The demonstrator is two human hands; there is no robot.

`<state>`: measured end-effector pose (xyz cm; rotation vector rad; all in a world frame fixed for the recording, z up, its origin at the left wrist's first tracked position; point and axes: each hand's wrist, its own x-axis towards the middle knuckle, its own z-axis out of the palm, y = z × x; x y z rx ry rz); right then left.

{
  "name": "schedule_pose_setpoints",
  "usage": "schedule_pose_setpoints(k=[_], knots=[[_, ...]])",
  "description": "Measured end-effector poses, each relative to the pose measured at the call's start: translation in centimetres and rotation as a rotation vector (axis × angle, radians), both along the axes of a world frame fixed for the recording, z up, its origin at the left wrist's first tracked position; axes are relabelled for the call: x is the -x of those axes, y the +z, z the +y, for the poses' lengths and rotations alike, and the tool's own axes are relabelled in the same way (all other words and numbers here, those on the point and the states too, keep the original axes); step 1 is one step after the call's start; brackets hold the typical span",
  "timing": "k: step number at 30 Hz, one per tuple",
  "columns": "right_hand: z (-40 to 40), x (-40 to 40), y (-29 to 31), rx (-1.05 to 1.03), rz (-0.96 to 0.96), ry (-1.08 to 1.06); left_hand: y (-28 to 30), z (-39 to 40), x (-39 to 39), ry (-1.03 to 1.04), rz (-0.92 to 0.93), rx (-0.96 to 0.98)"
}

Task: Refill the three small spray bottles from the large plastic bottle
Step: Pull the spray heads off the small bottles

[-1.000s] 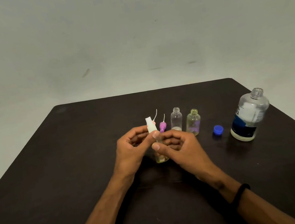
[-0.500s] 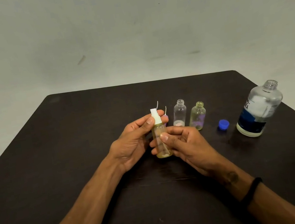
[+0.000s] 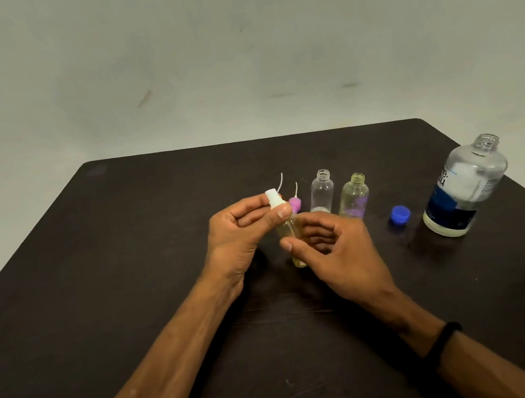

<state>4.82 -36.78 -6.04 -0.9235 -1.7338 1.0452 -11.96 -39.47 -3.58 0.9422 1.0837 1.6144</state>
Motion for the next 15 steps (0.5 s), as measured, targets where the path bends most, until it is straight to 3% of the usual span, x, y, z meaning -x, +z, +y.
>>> schedule_pose_setpoints(k=[5, 11, 15], knots=[[-0.1, 0.1, 0.0, -0.049, 0.027, -0.035, -0.3, 0.2, -0.5, 0.135, 0.023, 0.004], [0.3, 0.1, 0.1, 0.098, 0.121, 0.034, 0.0, 0.0, 0.6, -0.236, 0.0, 0.02], [0.0, -0.1, 0.4, 0.108, 0.14, 0.103, 0.0, 0.0, 0.6, -0.28, -0.045, 0.024]])
